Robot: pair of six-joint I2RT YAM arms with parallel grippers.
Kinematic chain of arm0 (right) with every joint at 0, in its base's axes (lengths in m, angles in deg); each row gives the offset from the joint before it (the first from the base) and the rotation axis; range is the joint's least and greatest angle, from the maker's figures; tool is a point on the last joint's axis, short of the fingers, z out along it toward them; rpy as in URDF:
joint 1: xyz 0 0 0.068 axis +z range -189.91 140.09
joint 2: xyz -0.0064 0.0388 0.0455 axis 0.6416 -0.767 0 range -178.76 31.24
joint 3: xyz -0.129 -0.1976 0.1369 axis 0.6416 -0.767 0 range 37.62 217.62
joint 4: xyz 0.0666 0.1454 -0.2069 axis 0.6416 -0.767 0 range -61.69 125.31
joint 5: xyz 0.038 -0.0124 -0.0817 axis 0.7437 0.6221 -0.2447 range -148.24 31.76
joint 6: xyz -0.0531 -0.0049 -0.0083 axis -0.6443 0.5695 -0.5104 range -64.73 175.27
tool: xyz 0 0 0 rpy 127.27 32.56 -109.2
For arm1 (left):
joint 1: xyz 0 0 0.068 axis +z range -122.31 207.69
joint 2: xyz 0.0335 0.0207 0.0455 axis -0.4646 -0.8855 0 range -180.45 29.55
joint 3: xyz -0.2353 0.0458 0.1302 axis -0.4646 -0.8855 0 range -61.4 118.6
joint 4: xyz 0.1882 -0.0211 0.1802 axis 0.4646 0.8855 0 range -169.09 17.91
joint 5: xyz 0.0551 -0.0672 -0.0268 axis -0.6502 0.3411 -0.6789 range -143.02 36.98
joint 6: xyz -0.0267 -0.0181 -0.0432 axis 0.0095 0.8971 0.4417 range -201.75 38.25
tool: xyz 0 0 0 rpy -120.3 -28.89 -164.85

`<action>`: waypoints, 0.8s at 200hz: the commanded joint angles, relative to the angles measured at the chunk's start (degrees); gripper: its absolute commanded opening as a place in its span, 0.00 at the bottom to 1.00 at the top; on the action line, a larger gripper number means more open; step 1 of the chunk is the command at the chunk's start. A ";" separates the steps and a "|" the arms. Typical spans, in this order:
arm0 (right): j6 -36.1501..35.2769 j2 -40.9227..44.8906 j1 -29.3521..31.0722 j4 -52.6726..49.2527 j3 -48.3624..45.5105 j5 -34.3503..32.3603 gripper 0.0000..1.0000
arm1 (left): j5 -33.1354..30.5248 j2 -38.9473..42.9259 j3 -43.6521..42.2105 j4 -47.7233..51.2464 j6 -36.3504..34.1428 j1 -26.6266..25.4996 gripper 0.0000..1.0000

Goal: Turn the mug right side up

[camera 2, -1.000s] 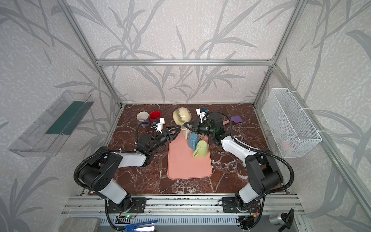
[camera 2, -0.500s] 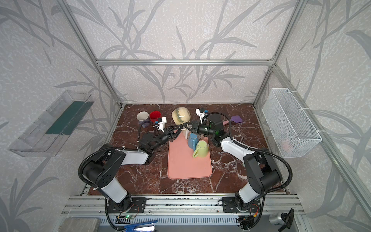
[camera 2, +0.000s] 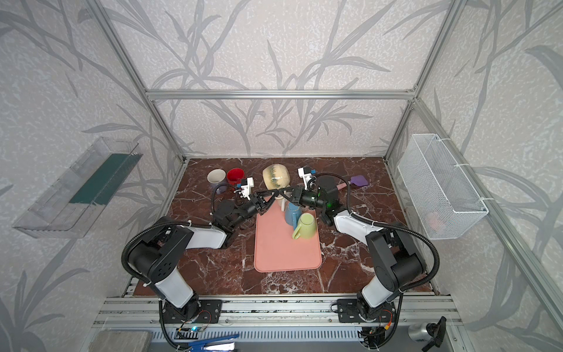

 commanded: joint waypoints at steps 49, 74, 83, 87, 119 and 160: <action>-0.53 -0.19 2.00 8.95 0.44 3.36 0.00 | 1.33 -1.01 0.54 -2.69 -0.35 -2.06 0.00; -0.71 -0.10 1.91 8.77 0.39 3.30 0.00 | 0.92 -0.53 -1.19 -2.71 -1.03 -2.06 0.00; -0.71 -0.10 1.85 8.85 0.43 3.37 0.00 | 0.58 -0.32 -1.99 -2.69 -1.24 -2.07 0.00; -0.71 -0.10 1.72 8.86 0.41 3.51 0.00 | 0.52 -0.19 -2.35 -2.69 -1.39 -2.11 0.00; 0.11 -0.53 1.13 9.72 0.48 5.08 0.14 | -0.07 -0.22 -4.56 -2.67 -1.94 -2.06 0.00; 2.80 -2.41 1.06 13.43 0.69 7.02 0.22 | -0.63 -0.05 -5.69 -2.63 -2.76 -2.06 0.00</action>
